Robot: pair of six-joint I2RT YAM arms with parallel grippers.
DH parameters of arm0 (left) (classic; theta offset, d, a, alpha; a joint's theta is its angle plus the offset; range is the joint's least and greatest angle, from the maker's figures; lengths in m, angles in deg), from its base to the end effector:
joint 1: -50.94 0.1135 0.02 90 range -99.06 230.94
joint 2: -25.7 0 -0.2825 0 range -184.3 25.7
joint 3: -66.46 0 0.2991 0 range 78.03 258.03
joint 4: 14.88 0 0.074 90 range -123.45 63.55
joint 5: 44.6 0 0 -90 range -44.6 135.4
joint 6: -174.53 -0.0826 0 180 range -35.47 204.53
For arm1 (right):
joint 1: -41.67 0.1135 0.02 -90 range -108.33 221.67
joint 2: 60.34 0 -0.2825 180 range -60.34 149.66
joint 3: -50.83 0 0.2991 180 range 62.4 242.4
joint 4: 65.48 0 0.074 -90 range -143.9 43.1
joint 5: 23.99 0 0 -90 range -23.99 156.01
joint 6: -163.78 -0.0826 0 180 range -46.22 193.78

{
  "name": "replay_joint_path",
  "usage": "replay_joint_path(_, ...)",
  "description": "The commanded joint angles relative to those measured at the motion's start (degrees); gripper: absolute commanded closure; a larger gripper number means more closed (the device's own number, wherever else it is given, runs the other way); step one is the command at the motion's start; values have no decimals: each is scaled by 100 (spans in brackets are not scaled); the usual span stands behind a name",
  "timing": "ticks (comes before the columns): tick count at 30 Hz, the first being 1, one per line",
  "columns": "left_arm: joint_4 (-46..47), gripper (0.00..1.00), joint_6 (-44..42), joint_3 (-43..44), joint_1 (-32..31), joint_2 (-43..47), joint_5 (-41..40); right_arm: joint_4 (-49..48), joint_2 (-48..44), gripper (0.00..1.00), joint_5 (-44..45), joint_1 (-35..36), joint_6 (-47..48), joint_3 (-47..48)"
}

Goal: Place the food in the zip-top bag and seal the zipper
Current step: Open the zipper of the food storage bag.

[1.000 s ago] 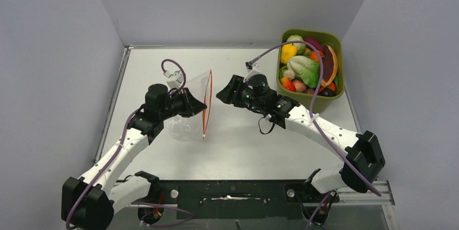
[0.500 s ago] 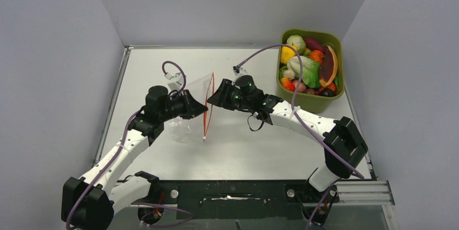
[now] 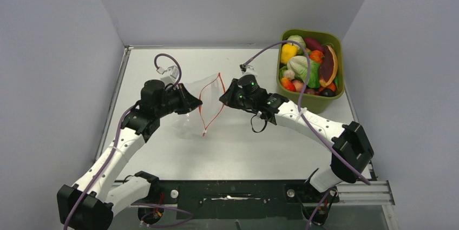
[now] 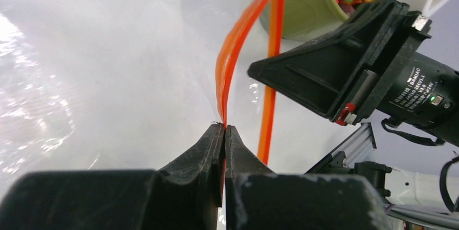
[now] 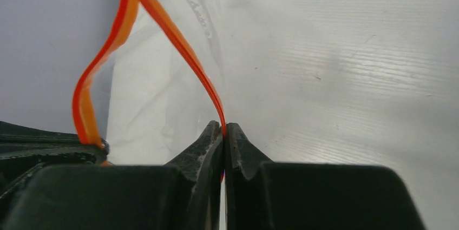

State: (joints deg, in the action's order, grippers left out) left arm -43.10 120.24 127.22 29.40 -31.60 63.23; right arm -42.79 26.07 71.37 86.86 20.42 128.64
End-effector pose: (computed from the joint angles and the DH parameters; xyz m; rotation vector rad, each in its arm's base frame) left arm 0.2740 -0.1353 0.3054 -0.0498 2.1101 -0.9331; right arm 0.3096 0.3007 0.2696 0.2198 2.2449 0.8922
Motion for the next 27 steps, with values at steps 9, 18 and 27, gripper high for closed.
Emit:
replay_joint_path(9,-23,100,-973,811,36,-2,-277,-730,-776,100,-41,-62,-121,-104)
replay_joint_path(18,780,61,-1261,764,-6,86,222,-1041,-464,100,-6,103,-615,89)
replay_joint_path(27,714,49,-1429,726,-184,-133,-64,-1092,-390,100,227,164,-657,126)
